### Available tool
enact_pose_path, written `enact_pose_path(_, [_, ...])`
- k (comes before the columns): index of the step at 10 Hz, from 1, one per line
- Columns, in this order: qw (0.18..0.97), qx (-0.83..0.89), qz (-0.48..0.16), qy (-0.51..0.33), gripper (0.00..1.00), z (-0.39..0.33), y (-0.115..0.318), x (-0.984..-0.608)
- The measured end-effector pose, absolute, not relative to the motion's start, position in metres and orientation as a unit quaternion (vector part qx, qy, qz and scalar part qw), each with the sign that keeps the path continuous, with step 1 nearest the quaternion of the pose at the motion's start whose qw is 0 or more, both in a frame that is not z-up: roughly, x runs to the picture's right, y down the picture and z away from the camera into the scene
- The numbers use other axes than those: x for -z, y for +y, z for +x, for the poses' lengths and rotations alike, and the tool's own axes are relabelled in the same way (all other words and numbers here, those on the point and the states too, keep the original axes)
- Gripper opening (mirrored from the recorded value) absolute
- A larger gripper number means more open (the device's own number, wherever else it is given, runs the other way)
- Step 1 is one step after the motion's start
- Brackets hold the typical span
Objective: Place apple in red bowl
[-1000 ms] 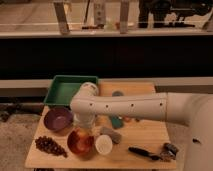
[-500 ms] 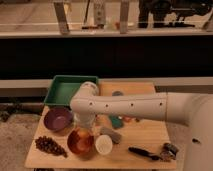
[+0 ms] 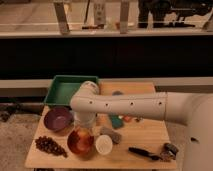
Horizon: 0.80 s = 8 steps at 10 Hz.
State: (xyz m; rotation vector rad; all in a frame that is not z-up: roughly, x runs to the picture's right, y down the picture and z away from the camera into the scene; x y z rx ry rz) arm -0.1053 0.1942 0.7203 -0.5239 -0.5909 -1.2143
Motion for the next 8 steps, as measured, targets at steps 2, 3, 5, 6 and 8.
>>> enact_pose_path(2, [0.749, 0.555, -0.239, -0.27, 0.8, -0.1041, 0.1956, -0.7209])
enact_pose_path(3, [0.749, 0.556, -0.239, -0.27, 0.8, -0.1043, 0.1957, -0.7206])
enact_pose_path(5, [0.748, 0.557, -0.238, -0.27, 0.8, -0.1052, 0.1955, -0.7204])
enact_pose_path(6, [0.748, 0.559, -0.238, -0.269, 0.8, -0.1055, 0.1958, -0.7205])
enact_pose_path(8, [0.747, 0.56, -0.236, -0.268, 0.8, -0.105, 0.1956, -0.7205])
